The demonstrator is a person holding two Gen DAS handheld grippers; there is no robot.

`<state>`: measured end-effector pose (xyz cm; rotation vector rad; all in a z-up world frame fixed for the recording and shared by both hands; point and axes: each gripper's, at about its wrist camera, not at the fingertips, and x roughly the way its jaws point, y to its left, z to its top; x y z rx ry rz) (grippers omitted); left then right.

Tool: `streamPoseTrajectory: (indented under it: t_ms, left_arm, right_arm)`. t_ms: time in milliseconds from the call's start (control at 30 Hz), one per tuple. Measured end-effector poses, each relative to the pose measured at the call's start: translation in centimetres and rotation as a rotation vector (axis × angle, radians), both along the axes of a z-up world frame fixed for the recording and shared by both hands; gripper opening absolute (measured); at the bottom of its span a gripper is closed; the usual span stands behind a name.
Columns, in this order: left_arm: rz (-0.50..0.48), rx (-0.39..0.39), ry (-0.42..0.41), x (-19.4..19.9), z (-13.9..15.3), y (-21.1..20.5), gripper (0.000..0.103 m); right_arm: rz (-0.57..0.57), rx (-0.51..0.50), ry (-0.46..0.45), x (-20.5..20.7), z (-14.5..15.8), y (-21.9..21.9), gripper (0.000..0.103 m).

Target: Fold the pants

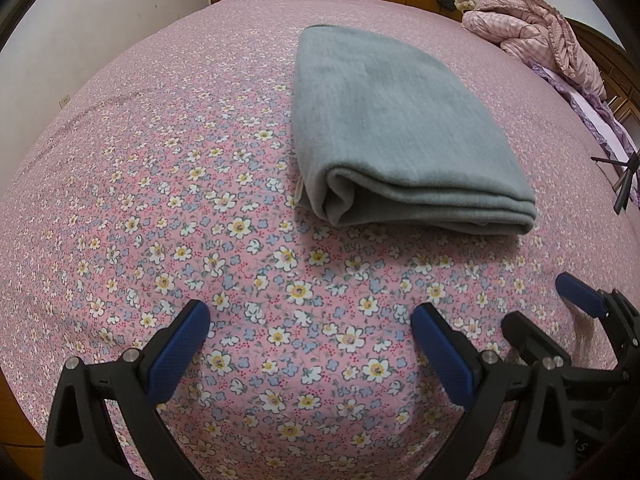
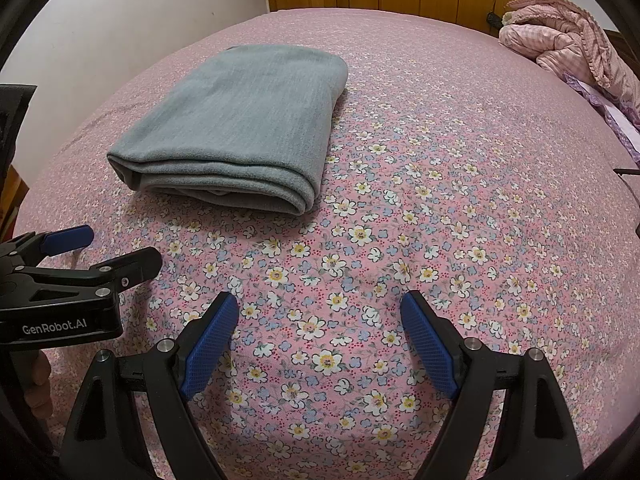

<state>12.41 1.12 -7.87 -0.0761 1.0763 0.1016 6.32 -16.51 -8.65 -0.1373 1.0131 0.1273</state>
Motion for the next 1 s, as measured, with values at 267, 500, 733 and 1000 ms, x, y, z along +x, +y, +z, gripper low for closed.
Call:
streamPoseTrajectory:
  t_ms: [267, 500, 733, 1000]
  left_arm:
    - [0.000, 0.000, 0.000, -0.01, -0.02, -0.12, 0.103]
    - [0.001, -0.003, 0.000, -0.06, -0.10, 0.17, 0.103]
    - [0.000, -0.002, 0.000, -0.05, -0.07, -0.02, 0.103]
    - [0.000, -0.002, 0.000, -0.06, -0.07, 0.00, 0.103]
  right_arm:
    - [0.000, 0.000, 0.000, -0.01, -0.01, 0.05, 0.086]
    - [0.004, -0.005, -0.001, -0.02, 0.00, 0.09, 0.086]
    - [0.004, -0.005, -0.001, -0.04, -0.02, 0.10, 0.087]
    - [0.003, -0.005, -0.002, -0.06, -0.06, 0.14, 0.087]
